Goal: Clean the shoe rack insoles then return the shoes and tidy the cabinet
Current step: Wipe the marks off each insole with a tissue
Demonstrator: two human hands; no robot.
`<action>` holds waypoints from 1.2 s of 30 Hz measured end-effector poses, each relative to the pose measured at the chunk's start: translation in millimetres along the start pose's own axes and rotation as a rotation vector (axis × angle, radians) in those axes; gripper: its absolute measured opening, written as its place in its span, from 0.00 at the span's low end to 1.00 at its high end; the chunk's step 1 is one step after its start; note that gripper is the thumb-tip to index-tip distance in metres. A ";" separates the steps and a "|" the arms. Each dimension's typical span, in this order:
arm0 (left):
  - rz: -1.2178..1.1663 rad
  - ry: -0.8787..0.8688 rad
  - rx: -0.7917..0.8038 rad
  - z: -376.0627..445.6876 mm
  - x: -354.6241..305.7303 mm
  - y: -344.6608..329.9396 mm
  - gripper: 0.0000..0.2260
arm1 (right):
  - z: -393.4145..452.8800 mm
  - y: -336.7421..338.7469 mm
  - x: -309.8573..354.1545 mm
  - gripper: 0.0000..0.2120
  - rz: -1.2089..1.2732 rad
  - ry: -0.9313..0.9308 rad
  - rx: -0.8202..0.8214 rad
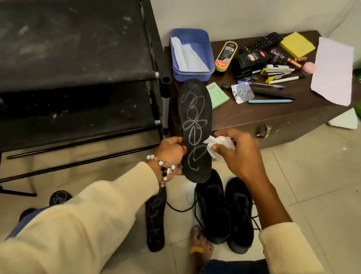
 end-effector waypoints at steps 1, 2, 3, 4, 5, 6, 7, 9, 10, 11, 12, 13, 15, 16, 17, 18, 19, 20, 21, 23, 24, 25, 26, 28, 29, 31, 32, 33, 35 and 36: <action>-0.007 -0.001 0.005 -0.4 -0.2 -0.1 0.15 | -5.2 -2.9 3.5 0.12 -0.065 0.072 0.027; -0.030 0.001 0.004 -1.1 -1.2 -0.2 0.14 | -10.5 -6.6 7.3 0.12 -0.126 0.140 0.050; -0.067 0.009 0.003 -2.4 -2.7 0.1 0.13 | -15.6 -11.3 10.4 0.12 -0.169 0.195 0.063; -0.122 0.019 0.007 -4.1 -4.3 -0.2 0.12 | -20.3 -16.0 12.3 0.12 -0.198 0.225 0.064; -0.198 0.031 0.024 -6.0 -5.4 -1.8 0.12 | -24.1 -20.3 13.0 0.12 -0.220 0.235 0.057; -0.288 0.043 0.058 -8.1 -5.7 -4.7 0.12 | -26.9 -24.1 13.4 0.12 -0.240 0.236 0.044; -0.374 0.054 0.099 -10.3 -5.8 -8.4 0.13 | -28.7 -27.2 13.5 0.13 -0.262 0.236 0.029; -0.474 0.074 0.157 -13.7 -2.9 -14.0 0.16 | -30.6 -33.7 15.1 0.14 -0.317 0.228 0.023; -0.486 0.089 0.185 -15.0 -1.1 -16.0 0.18 | -30.9 -36.9 16.1 0.15 -0.340 0.223 0.030; -0.479 0.111 0.218 -15.2 1.1 -17.7 0.20 | -31.1 -40.0 17.1 0.15 -0.354 0.224 0.042; -0.469 0.135 0.252 -15.3 2.3 -18.8 0.23 | -31.8 -42.9 18.9 0.15 -0.363 0.235 0.058; -0.460 0.152 0.271 -15.2 2.8 -19.4 0.24 | -33.6 -45.5 21.2 0.16 -0.375 0.257 0.073; -0.469 0.158 0.269 -14.2 1.4 -18.6 0.26 | -40.4 -51.3 26.0 0.16 -0.412 0.314 0.104; -0.479 0.157 0.256 -13.4 0.3 -18.4 0.26 | -44.2 -53.1 28.0 0.16 -0.425 0.337 0.124; -0.486 0.155 0.240 -13.0 -0.3 -17.9 0.26 | -47.6 -53.8 29.6 0.17 -0.430 0.360 0.151; -0.494 0.155 0.231 -12.5 -0.5 -17.7 0.25 | -50.7 -52.5 31.6 0.17 -0.421 0.394 0.184; -0.503 0.158 0.233 -11.6 -0.5 -17.4 0.25 | -53.5 -50.2 33.6 0.17 -0.409 0.436 0.219; -0.515 0.166 0.245 -10.8 0.1 -17.1 0.25 | -55.8 -47.0 34.1 0.17 -0.405 0.474 0.248; -0.526 0.175 0.265 -11.1 0.9 -16.9 0.25 | -57.0 -42.9 32.6 0.17 -0.416 0.509 0.257; -0.532 0.187 0.304 -11.2 2.1 -16.8 0.26 | -54.4 -34.5 27.0 0.16 -0.444 0.504 0.228; -0.529 0.185 0.308 -10.0 2.4 -17.2 0.25 | -51.4 -31.6 24.0 0.16 -0.438 0.445 0.192; -0.522 0.181 0.301 -9.7 2.7 -17.3 0.24 | -47.8 -30.0 20.6 0.16 -0.430 0.376 0.148; -0.519 0.175 0.300 -9.7 2.8 -18.1 0.24 | -45.0 -30.0 17.8 0.17 -0.432 0.322 0.117; -0.534 0.175 0.313 -10.9 2.0 -20.6 0.25 | -44.5 -35.4 22.2 0.16 -0.421 0.311 0.114; -0.533 0.182 0.311 -11.5 1.8 -20.7 0.26 | -46.5 -40.1 27.8 0.15 -0.391 0.337 0.143; -0.498 0.188 0.305 -9.7 3.0 -19.3 0.28 | -54.0 -47.8 40.4 0.11 -0.298 0.410 0.208; -0.484 0.184 0.305 -8.5 3.3 -17.8 0.29 | -57.1 -48.8 44.7 0.10 -0.274 0.431 0.238; -0.481 0.181 0.304 -7.7 3.6 -16.3 0.29 | -57.5 -48.0 44.5 0.11 -0.285 0.438 0.273; -0.503 0.191 0.329 -8.0 5.2 -14.8 0.29 | -51.4 -42.1 36.4 0.13 -0.362 0.411 0.325; -0.515 0.194 0.349 -8.3 5.8 -14.9 0.28 | -47.0 -37.1 29.5 0.15 -0.395 0.380 0.318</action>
Point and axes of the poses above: each hand's wrist, its own z-axis towards the middle knuckle, its own y-axis out of the back of the hand, x = y × z, the point moved 4 cm from there along z, towards the middle knuckle, and after that the axes turned 9 degrees about z, right-handed, at the moved point
